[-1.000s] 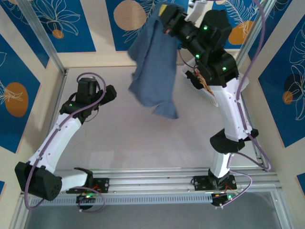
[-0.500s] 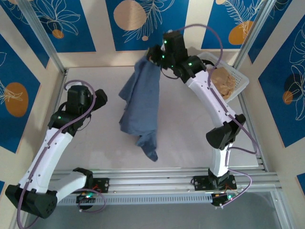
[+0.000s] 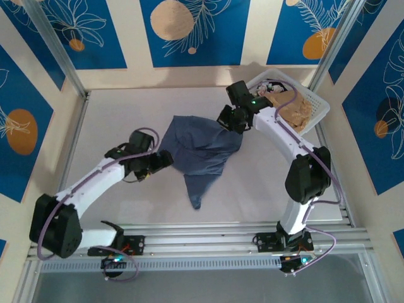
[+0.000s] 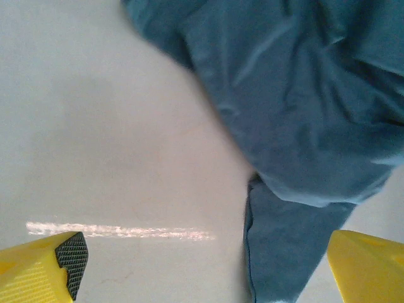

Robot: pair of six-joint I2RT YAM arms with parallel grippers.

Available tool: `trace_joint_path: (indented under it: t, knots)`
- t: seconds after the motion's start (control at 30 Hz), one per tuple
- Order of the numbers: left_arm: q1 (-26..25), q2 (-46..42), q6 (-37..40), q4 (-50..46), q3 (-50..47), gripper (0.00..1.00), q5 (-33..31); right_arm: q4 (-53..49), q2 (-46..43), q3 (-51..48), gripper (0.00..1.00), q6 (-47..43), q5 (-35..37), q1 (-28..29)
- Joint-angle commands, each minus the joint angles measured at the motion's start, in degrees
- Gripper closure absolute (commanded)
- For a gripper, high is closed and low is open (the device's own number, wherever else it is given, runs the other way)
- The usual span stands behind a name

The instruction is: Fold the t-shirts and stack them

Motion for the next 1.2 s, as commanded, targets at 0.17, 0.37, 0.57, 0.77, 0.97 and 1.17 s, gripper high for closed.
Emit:
trace_joint_path:
  t: [0.17, 0.37, 0.57, 0.77, 0.97, 1.17]
  knots:
    - [-0.34, 15.66, -13.52, 15.55, 3.54, 0.06, -2.52, -2.7, -4.64, -4.86, 1.0, -2.2, -1.65, -0.87]
    - [-0.25, 26.89, -14.59, 16.38, 8.38, 0.35, -3.08, -2.67, -5.72, -5.49, 1.0, -2.46, -3.42, -1.46]
    - [0.16, 29.84, -14.19, 16.72, 14.0, 0.97, -7.78, -2.85, -6.89, -3.5, 1.0, -4.92, -5.19, -2.12]
    - [2.67, 20.75, -7.98, 8.94, 19.21, 1.0, -15.13, 0.66, -10.24, -1.3, 1.0, -10.31, -8.45, -2.81]
    - [5.82, 8.57, 2.89, 4.33, 23.63, 1.0, -16.22, 6.0, -15.07, 0.08, 1.0, -12.4, -16.19, -3.78]
    - [6.13, -1.45, 11.4, 0.29, 28.93, 1.0, -18.22, 10.72, -22.39, -2.66, 1.0, -10.26, -22.07, -3.7]
